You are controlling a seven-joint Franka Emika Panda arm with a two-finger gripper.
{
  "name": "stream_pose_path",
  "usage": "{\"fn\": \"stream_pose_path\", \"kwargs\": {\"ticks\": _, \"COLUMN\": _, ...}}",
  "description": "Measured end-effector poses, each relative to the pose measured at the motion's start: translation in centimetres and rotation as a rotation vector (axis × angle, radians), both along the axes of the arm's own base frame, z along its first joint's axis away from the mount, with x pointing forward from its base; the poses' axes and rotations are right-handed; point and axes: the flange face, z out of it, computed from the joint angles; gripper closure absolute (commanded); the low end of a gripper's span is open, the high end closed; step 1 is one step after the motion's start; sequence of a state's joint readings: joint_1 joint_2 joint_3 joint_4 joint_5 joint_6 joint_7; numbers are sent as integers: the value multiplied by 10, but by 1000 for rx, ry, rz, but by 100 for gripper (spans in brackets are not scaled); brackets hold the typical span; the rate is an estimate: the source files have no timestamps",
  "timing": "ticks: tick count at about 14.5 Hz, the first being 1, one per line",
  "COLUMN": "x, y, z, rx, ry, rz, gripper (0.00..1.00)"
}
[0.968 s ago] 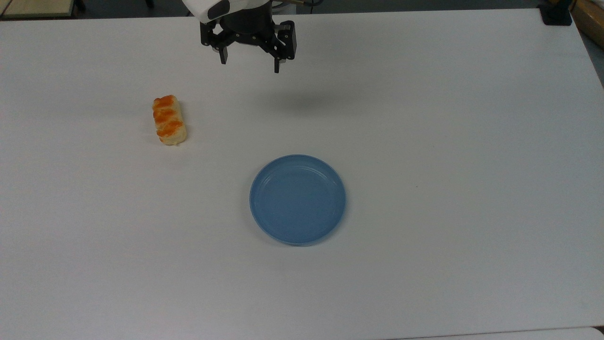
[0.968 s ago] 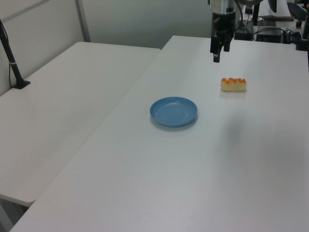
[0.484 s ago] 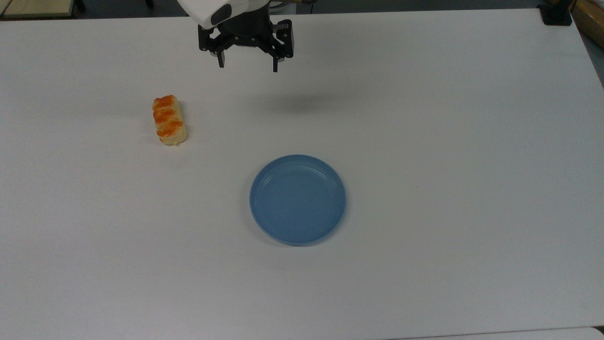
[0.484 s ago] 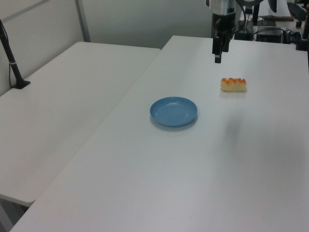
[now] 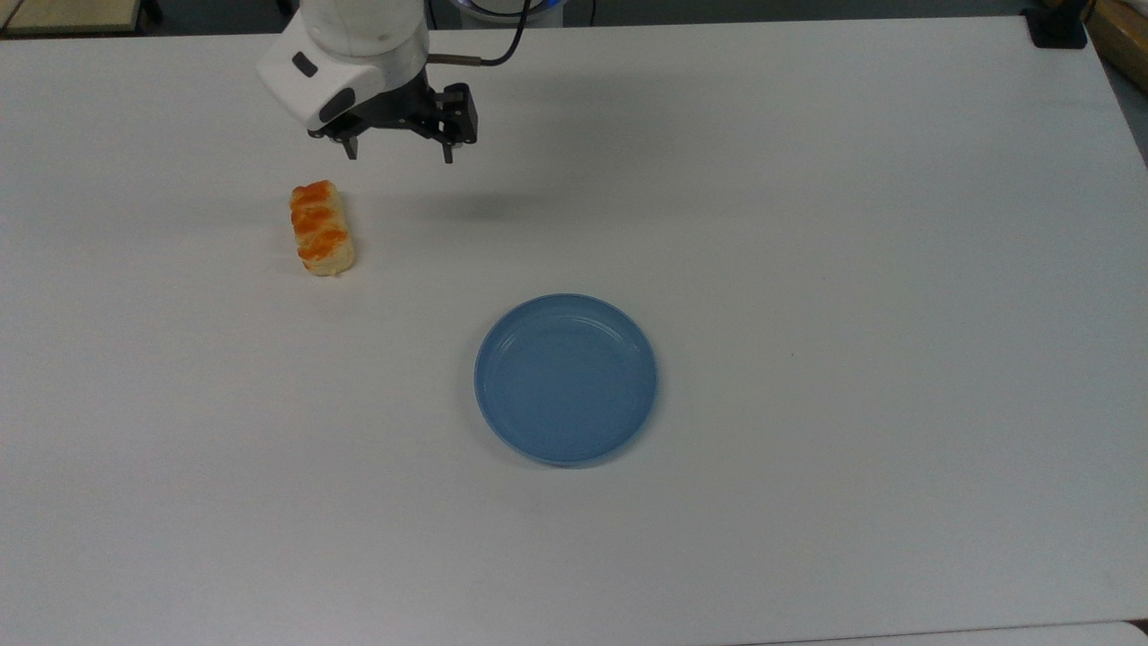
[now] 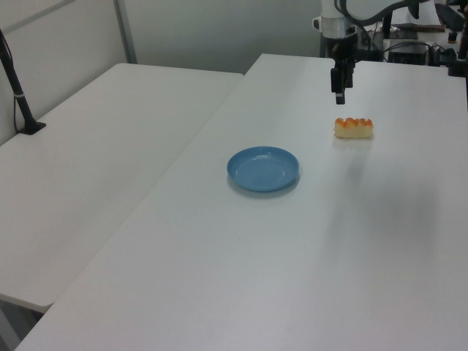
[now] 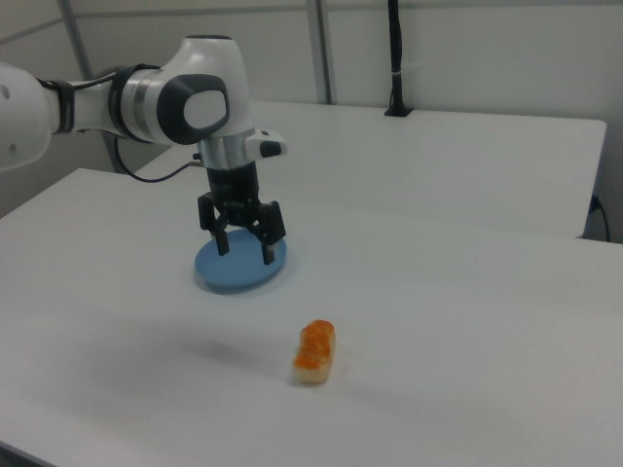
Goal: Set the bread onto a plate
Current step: 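Move the open gripper over the orange-topped bread roll and lower it, then close the gripper on the bread roll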
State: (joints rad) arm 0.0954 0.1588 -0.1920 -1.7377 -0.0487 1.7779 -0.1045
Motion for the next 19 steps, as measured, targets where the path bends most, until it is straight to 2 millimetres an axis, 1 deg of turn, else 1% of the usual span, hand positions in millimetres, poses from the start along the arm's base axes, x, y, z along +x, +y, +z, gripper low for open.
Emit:
{"fn": "stream_pose_path", "kwargs": {"ticks": 2, "x": 0, "y": -21, "z": -5, "rx": -16, "ry": 0, "rz": 0, "gripper": 0}}
{"fn": "stream_pose_path", "kwargs": {"ticks": 3, "x": 0, "y": -37, "z": -11, "rx": -32, "ry": 0, "rz": 12, "gripper": 0}}
{"fn": "stream_pose_path", "kwargs": {"ticks": 5, "x": 1, "y": -51, "z": -21, "rx": -42, "ry": -3, "rz": 35, "gripper": 0}}
{"fn": "stream_pose_path", "kwargs": {"ticks": 6, "x": 1, "y": -58, "z": -30, "rx": -45, "ry": -6, "rz": 41, "gripper": 0}}
{"fn": "stream_pose_path", "kwargs": {"ticks": 8, "x": 3, "y": -66, "z": -51, "rx": -53, "ry": 1, "rz": 46, "gripper": 0}}
{"fn": "stream_pose_path", "kwargs": {"ticks": 9, "x": 4, "y": -67, "z": -63, "rx": -56, "ry": 13, "rz": 48, "gripper": 0}}
{"fn": "stream_pose_path", "kwargs": {"ticks": 10, "x": 7, "y": -67, "z": -81, "rx": -61, "ry": 32, "rz": 50, "gripper": 0}}
{"fn": "stream_pose_path", "kwargs": {"ticks": 11, "x": 8, "y": -68, "z": -93, "rx": -64, "ry": 40, "rz": 51, "gripper": 0}}
{"fn": "stream_pose_path", "kwargs": {"ticks": 12, "x": 12, "y": -70, "z": -110, "rx": -71, "ry": 42, "rz": 52, "gripper": 0}}
{"fn": "stream_pose_path", "kwargs": {"ticks": 13, "x": 14, "y": -75, "z": -125, "rx": -78, "ry": 43, "rz": 49, "gripper": 4}}
{"fn": "stream_pose_path", "kwargs": {"ticks": 15, "x": 17, "y": -82, "z": -146, "rx": -87, "ry": 47, "rz": 46, "gripper": 19}}
{"fn": "stream_pose_path", "kwargs": {"ticks": 16, "x": 18, "y": -83, "z": -154, "rx": -92, "ry": 49, "rz": 48, "gripper": 33}}
{"fn": "stream_pose_path", "kwargs": {"ticks": 17, "x": 19, "y": -84, "z": -163, "rx": -107, "ry": 56, "rz": 60, "gripper": 45}}
{"fn": "stream_pose_path", "kwargs": {"ticks": 18, "x": 19, "y": -85, "z": -168, "rx": -117, "ry": 61, "rz": 68, "gripper": 53}}
{"fn": "stream_pose_path", "kwargs": {"ticks": 19, "x": 19, "y": -85, "z": -171, "rx": -124, "ry": 67, "rz": 74, "gripper": 56}}
